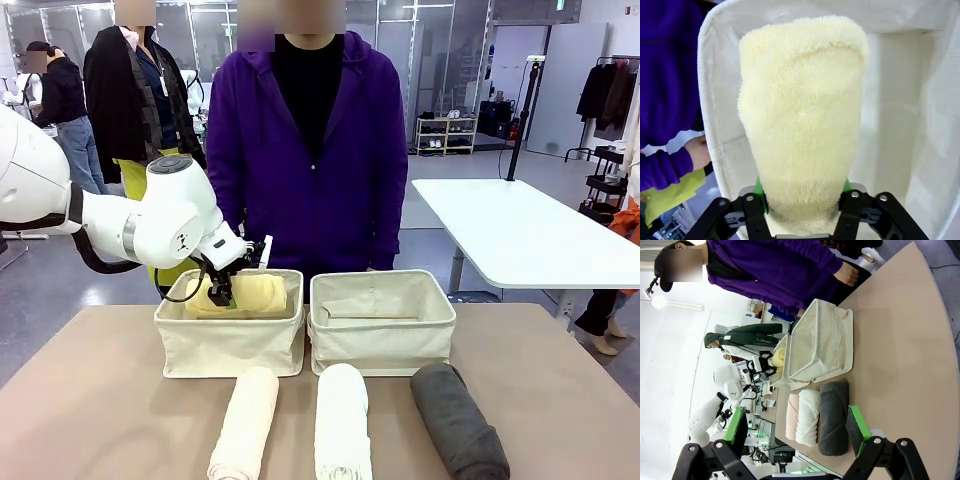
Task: Divide the towels into two baskets.
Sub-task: Pick up one hotel-folded towel and place it in the Fabric basket indicated by the person, then pick up one hotel-folded towel from the bottom of the table and place it in the Fabric basket indicated by the person.
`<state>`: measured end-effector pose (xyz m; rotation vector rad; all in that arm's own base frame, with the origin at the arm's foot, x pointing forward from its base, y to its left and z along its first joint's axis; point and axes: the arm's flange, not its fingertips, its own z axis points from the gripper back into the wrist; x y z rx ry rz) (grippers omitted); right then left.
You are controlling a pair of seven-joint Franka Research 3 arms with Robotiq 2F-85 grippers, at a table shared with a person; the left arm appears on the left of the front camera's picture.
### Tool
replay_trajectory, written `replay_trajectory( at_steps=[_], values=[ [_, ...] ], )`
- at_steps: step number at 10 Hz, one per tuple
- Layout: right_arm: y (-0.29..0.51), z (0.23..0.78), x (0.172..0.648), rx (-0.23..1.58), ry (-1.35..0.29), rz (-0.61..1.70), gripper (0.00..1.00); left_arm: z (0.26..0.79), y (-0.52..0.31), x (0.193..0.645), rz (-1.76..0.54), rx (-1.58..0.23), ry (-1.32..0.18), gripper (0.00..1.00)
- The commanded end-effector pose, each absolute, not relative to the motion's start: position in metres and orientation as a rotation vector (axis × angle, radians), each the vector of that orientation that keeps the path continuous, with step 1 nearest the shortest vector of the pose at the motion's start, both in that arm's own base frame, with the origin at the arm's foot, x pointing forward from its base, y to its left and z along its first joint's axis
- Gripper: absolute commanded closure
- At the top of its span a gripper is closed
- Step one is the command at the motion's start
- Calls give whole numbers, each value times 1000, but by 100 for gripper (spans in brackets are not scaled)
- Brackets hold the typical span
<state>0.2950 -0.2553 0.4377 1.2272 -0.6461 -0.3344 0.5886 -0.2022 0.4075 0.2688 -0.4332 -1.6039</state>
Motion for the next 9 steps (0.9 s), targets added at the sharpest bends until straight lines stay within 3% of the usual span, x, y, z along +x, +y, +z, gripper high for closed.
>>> replay_trajectory(
  at_steps=[1,9],
  values=[
    [-254,441,294,1236,-666,-325,0,414,-203,591,-1597,271,-437,0],
    [-254,441,294,1236,-666,-325,0,410,-207,587,-1607,263,-441,0]
  ],
)
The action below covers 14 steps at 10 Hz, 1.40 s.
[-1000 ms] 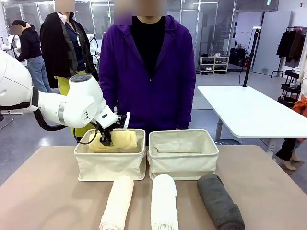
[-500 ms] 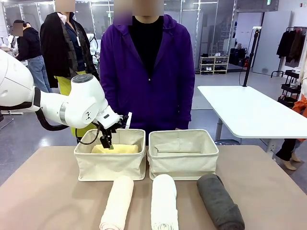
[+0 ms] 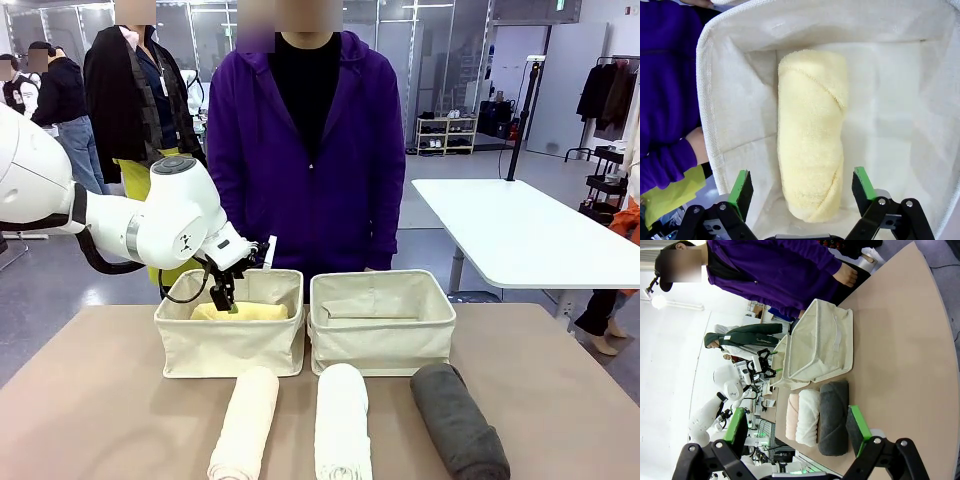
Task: Divide the towels into two baskets.
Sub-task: Pick up one hotel-folded towel from the bottom of the table and place it in the Fabric basket indicated by the person.
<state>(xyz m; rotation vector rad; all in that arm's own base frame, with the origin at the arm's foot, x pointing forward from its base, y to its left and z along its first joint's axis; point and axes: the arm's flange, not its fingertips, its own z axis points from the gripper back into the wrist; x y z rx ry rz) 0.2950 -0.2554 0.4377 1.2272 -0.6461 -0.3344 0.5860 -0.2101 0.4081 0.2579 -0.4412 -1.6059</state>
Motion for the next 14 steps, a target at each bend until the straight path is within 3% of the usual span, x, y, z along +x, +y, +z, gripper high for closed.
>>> replay_trajectory(
  at_steps=[1,5,6,7,10,14],
  values=[
    [-254,441,294,1236,-666,-325,0,410,-207,587,-1607,263,-441,0],
    [-254,441,294,1236,-666,-325,0,408,-210,586,-1606,258,-441,0],
    [-254,441,294,1236,-666,-325,0,441,-209,589,-1526,182,-474,0],
    [-254,441,294,1236,-666,-325,0,464,-199,585,-1452,119,-415,0],
    [-254,441,294,1236,-666,-325,0,505,-146,549,-1247,-353,-343,0],
    [-254,441,294,1236,-666,-325,0,495,-64,466,-979,-878,-388,0]
  ],
)
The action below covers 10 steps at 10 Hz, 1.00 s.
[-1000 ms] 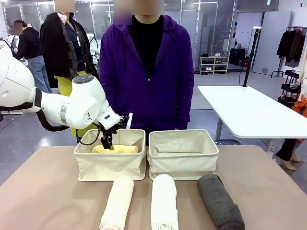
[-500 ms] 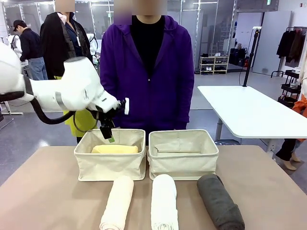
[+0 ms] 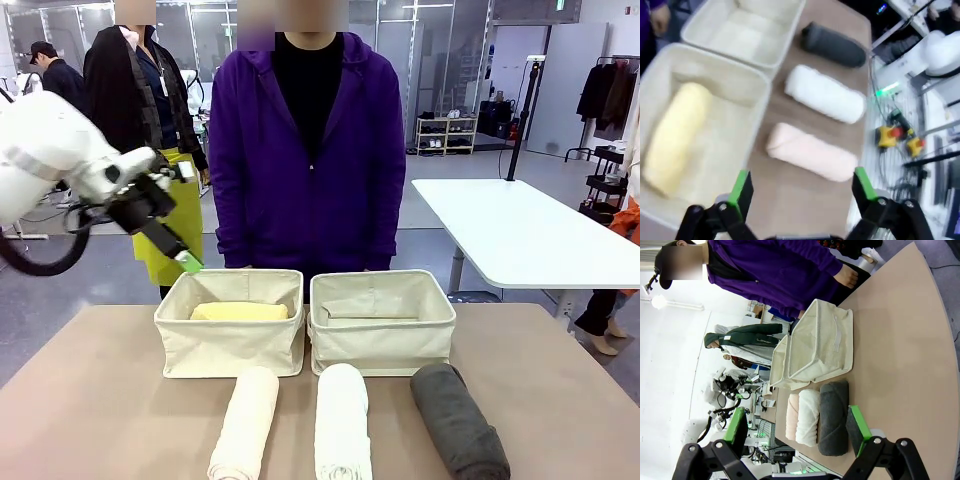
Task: Divide the towels into two baskets.
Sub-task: Pick up one hotel-folded towel from the bottom of the table and place it in the Fabric basket indicated by the person.
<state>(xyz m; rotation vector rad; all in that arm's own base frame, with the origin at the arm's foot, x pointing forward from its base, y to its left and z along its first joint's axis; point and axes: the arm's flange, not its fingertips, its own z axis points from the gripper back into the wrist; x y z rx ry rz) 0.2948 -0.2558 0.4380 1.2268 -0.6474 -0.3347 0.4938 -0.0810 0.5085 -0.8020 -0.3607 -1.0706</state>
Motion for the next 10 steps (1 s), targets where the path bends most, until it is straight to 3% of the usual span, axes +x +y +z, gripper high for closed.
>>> replay_trajectory(
  at_steps=[1,3,6,8,10],
  values=[
    [-254,441,294,1236,-666,-325,0,486,-43,441,-905,-989,-388,0],
    [-254,441,294,1236,-666,-325,0,469,8,394,-746,-1163,-375,0],
    [-254,441,294,1236,-666,-325,0,438,98,321,-469,-1190,-427,0],
    [-254,441,294,1236,-666,-325,0,425,150,293,-307,-1129,-413,0],
    [-254,441,294,1236,-666,-325,0,414,197,272,-224,-1166,-491,0]
  ],
)
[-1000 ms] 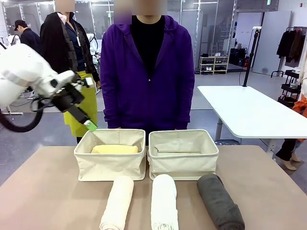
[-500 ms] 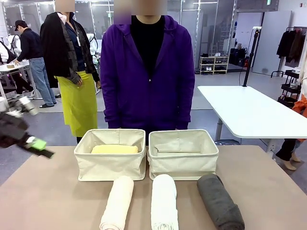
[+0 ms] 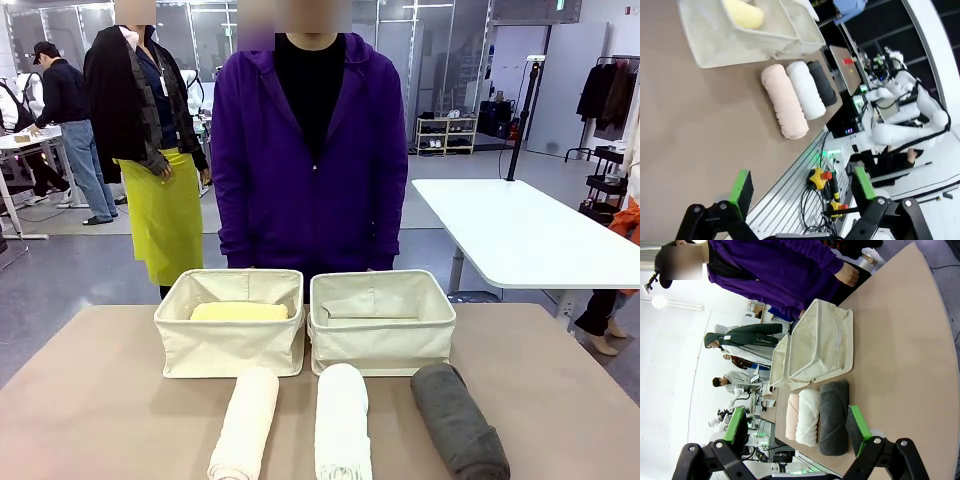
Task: Divide the towels into two baskets.
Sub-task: Pick up one hotel-folded towel from the bottom of the table and place it in the Fabric basket indicated by the person.
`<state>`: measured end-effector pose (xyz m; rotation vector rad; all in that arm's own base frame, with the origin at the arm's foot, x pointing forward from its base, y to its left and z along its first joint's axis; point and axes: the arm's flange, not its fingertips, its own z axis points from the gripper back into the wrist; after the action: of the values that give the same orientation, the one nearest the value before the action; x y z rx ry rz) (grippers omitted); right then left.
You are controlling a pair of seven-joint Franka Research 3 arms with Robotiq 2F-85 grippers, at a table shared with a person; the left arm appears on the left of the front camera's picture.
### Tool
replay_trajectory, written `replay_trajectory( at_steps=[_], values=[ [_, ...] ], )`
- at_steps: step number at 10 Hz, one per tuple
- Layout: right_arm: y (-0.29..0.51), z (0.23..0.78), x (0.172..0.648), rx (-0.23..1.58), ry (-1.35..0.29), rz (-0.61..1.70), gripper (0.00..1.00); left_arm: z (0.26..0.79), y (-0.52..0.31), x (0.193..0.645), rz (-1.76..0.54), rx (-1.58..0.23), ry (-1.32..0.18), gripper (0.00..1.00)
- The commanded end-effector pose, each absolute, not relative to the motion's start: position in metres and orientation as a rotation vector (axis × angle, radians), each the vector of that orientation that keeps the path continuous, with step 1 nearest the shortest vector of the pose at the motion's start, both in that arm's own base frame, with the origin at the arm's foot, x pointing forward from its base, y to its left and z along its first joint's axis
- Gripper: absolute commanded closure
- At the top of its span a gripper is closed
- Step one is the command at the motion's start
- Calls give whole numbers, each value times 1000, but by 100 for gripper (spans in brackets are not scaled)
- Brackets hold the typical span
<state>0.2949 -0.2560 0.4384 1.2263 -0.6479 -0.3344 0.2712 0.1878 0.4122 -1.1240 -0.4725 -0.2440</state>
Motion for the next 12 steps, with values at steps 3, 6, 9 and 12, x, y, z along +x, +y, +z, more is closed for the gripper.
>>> replay_trajectory(
  at_steps=[3,6,9,12],
  values=[
    [-254,441,294,1236,-666,-325,0,410,205,263,-197,-1125,-502,0],
    [-254,441,294,1236,-666,-325,0,410,205,263,-197,-1125,-502,0],
    [-254,441,294,1236,-666,-325,0,410,205,263,-197,-1125,-502,0],
    [-254,441,294,1236,-666,-325,0,410,205,263,-197,-1125,-502,0]
  ],
)
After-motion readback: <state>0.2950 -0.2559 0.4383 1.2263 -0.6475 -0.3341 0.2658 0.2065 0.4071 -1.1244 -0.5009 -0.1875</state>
